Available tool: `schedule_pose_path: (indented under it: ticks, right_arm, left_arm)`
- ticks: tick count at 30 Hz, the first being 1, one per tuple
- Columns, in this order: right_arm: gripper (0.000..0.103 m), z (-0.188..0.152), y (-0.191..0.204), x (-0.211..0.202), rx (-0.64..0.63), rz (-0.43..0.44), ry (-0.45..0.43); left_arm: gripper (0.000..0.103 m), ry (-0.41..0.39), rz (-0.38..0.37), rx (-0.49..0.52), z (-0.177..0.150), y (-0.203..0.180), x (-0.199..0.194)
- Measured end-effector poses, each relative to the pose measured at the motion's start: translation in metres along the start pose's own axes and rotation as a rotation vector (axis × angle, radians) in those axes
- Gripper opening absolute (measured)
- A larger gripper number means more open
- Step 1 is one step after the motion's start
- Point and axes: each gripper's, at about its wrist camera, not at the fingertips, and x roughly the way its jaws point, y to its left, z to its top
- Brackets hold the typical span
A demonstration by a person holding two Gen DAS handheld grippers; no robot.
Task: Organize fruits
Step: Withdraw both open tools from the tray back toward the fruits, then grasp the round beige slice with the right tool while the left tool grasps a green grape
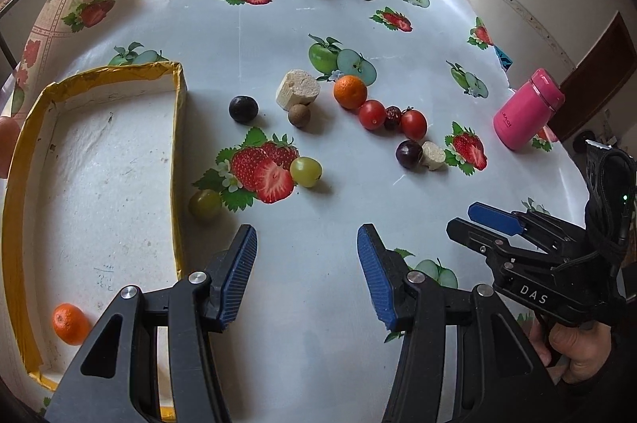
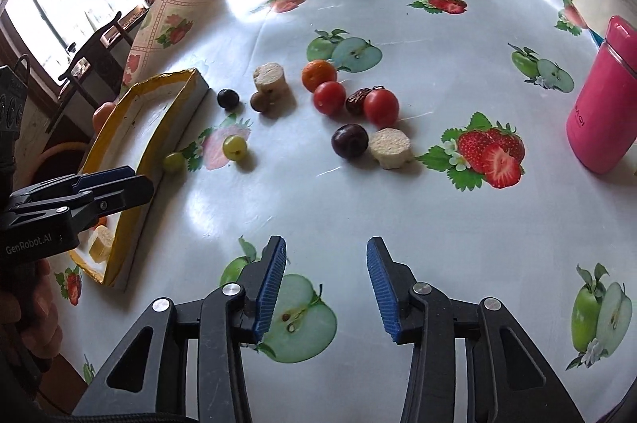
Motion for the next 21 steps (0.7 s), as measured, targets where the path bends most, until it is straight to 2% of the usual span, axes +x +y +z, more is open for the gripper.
schedule_pose_path:
  ticks: [8, 15, 17, 18, 19, 21]
  right_arm:
    - [0.044, 0.035, -0.026, 0.031, 0.006, -0.055, 0.005]
    - [0.043, 0.053, -0.033, 0.051, -0.026, -0.065, 0.006]
    - [0.043, 0.058, -0.033, 0.053, -0.028, -0.055, -0.003]
    - [0.038, 0.06, -0.034, 0.053, -0.022, -0.038, -0.008]
    - [0.032, 0.061, -0.035, 0.053, -0.017, -0.027, -0.011]
    - [0.032, 0.061, -0.034, 0.052, -0.02, -0.038, -0.012]
  left_arm:
    - [0.051, 0.035, 0.027, 0.026, 0.026, -0.01, 0.04]
    - [0.051, 0.059, 0.037, 0.04, 0.036, -0.009, 0.068]
    - [0.047, 0.068, 0.028, 0.045, 0.037, -0.01, 0.075]
    - [0.038, 0.074, 0.025, 0.05, 0.036, -0.011, 0.077]
    - [0.036, 0.077, 0.035, 0.059, 0.035, -0.012, 0.08]
    - [0.035, 0.069, 0.052, 0.073, 0.032, -0.012, 0.081]
